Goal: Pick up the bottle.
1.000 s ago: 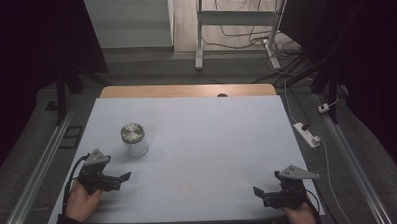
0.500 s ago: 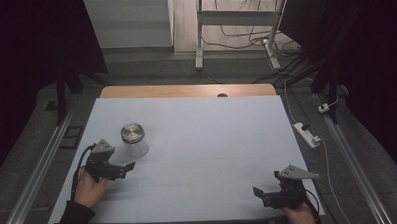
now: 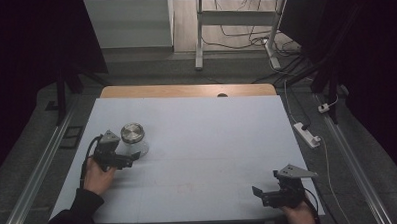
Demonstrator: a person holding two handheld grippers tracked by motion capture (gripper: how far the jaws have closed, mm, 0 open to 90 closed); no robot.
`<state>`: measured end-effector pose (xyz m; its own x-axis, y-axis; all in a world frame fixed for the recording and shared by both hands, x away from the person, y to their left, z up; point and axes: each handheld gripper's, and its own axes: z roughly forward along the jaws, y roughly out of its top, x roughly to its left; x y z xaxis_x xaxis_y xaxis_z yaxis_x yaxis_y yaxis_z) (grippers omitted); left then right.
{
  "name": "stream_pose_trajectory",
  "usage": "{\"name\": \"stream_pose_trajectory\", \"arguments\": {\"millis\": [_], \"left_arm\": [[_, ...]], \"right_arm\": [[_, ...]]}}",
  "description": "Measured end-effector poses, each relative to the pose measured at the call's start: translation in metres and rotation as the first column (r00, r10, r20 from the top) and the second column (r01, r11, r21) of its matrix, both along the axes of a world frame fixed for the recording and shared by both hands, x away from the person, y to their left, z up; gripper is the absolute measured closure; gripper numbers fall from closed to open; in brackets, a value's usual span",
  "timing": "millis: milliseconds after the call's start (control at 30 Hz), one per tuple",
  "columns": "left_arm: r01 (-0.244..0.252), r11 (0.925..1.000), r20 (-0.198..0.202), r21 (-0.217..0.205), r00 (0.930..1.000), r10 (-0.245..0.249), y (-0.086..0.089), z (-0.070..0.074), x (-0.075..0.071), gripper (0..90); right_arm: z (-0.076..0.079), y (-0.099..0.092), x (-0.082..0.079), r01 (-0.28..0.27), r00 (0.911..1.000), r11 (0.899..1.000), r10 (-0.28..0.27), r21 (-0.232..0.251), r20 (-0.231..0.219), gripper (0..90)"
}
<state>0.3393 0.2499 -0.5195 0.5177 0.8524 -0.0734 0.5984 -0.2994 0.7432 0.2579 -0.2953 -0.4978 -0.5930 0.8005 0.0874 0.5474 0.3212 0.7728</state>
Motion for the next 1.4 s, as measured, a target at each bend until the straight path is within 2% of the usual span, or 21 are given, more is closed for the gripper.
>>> {"name": "stream_pose_trajectory", "arguments": {"millis": [133,233,400,500,633,700,800,1033,1267,1400], "left_arm": [[0.01,1.0,0.005,0.0,0.9999,-0.01,-0.005,0.001,0.009,0.0],[0.018,0.9997,0.015,0.017,0.9997,-0.018,-0.008,0.001,0.015,0.0],[0.023,0.9997,0.014,0.001,0.9996,-0.023,-0.01,0.0,0.024,0.0],[0.031,0.9995,0.015,0.012,0.9994,-0.031,-0.01,-0.001,0.028,0.0],[0.037,0.999,0.017,0.027,0.9992,-0.037,-0.011,-0.002,0.029,3.3],[0.023,0.9982,0.021,0.056,0.9995,-0.024,-0.013,-0.002,0.029,7.1],[0.04,0.9981,0.017,0.047,0.999,-0.04,-0.013,-0.001,0.028,14.3],[0.056,0.9975,0.02,0.043,0.9982,-0.057,-0.012,-0.001,0.03,15.0],[0.033,0.9983,0.004,0.047,0.9995,-0.033,-0.014,0.001,0.03,15.2],[0.03,0.9983,0.015,0.05,0.9994,-0.031,-0.016,0.004,0.028,15.3]], "right_arm": [[0.0,0.0,0.0,0.001,1.0,1.0,-0.001,0.005,-0.001,0.0],[0.0,0.0,0.0,-0.001,1.0,1.0,0.001,0.002,0.0,0.0],[0.0,0.0,0.0,0.0,1.0,1.0,0.0,0.004,-0.001,0.0],[0.0,0.0,0.0,-0.002,1.0,1.0,0.002,0.003,0.0,0.0],[0.0,0.0,0.0,-0.002,1.0,1.0,0.002,0.002,0.0,0.0],[0.0,0.0,0.0,-0.003,1.0,1.0,0.003,0.001,0.001,0.0],[0.0,0.0,0.0,-0.003,1.0,1.0,0.003,0.0,0.0,0.0],[0.0,0.0,0.0,-0.001,1.0,1.0,0.001,0.0,0.0,0.0],[0.0,0.0,0.001,-0.003,1.0,1.0,0.003,0.001,0.0,0.0],[0.0,0.001,0.0,-0.001,1.0,1.0,0.001,0.003,0.002,0.0]]}}
